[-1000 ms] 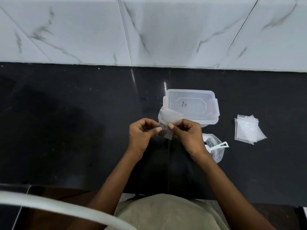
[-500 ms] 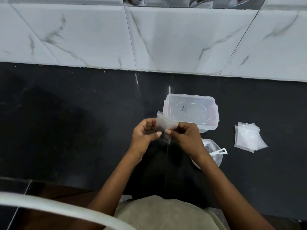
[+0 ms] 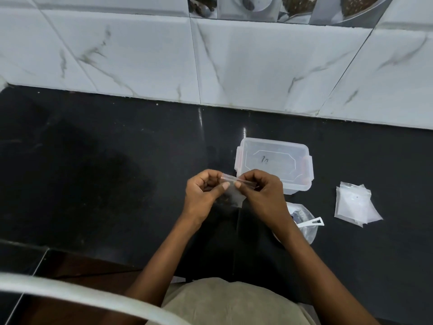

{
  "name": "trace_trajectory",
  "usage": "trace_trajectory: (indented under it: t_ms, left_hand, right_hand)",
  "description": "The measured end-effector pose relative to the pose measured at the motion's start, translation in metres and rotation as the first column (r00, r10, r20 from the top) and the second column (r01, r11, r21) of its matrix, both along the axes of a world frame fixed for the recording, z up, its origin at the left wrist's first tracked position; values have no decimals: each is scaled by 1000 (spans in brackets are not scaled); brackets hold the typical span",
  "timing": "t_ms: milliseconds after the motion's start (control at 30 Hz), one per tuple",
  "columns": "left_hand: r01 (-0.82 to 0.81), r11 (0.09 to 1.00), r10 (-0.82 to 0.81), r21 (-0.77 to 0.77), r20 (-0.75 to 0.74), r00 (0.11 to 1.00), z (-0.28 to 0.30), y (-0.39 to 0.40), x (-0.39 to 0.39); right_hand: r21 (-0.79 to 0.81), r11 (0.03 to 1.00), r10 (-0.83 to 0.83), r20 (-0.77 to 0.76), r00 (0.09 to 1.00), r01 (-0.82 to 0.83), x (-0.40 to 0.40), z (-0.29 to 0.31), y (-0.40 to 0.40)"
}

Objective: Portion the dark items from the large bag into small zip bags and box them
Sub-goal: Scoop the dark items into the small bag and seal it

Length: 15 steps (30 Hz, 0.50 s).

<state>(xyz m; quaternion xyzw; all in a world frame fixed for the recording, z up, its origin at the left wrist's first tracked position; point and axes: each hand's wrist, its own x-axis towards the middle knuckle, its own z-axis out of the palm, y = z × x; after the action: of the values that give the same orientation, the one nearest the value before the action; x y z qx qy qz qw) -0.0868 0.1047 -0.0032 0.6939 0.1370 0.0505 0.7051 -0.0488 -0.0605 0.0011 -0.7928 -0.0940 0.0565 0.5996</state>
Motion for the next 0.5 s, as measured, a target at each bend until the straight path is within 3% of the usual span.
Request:
trace_trajectory:
  t_ms: [233, 500]
  left_hand:
    - [-10, 998, 6, 58, 57, 998, 4, 3, 0]
    - [-23, 999, 19, 48, 84, 996, 6, 3, -5]
  right_hand:
    - [-36, 997, 68, 63, 996, -66, -4, 9, 3]
    - [-215, 970, 158, 184, 970, -117, -3, 7, 8]
